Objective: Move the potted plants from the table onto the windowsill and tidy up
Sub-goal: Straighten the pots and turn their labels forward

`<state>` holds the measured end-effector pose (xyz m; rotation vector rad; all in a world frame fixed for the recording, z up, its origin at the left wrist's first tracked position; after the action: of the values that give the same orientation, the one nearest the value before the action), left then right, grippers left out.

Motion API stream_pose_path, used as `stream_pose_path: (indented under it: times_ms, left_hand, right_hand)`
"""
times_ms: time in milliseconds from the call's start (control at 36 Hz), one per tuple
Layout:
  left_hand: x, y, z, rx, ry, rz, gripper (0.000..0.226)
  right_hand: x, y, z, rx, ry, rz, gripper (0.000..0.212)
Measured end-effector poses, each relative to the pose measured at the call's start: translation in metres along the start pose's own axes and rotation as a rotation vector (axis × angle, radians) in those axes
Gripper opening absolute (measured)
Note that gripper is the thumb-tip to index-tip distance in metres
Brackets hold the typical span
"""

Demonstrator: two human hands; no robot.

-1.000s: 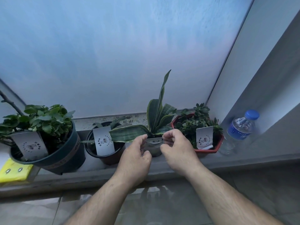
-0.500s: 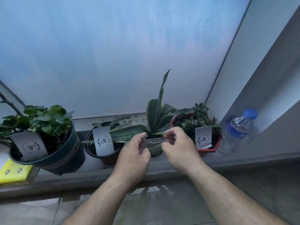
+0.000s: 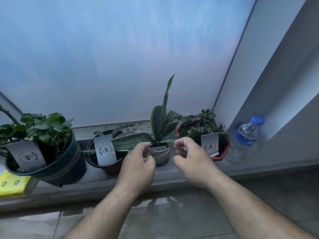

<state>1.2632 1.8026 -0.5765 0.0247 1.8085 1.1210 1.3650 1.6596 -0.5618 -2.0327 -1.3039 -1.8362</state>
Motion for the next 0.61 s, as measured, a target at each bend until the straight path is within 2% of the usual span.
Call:
stream_pose_path:
  times_ms: [83,278,611]
  left_hand:
    - [0.0,-0.002,0.001,-0.01,0.016,0.006,0.046]
    - [0.003,-0.003,0.001,0.015,0.026,0.012,0.047]
    - [0.001,-0.005,0.002,0.064,-0.002,-0.036,0.05]
  right_hand:
    - [0.0,-0.011,-0.002,0.069,0.001,-0.038,0.048]
    - [0.003,-0.02,-0.002,0.138,0.016,-0.066,0.054]
    - [0.001,-0.022,0.0,0.134,0.006,-0.074,0.055]
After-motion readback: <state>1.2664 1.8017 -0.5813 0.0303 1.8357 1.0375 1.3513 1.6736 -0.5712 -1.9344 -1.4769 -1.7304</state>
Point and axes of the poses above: each hand's wrist, its own z-axis towards the middle knuckle, its own y-axis out of the back of the hand, x = y × z, the point moved 8 cm from there along z, towards the middle knuckle, and after that the axes turned 8 degrees about z, right-handed, at the moved point
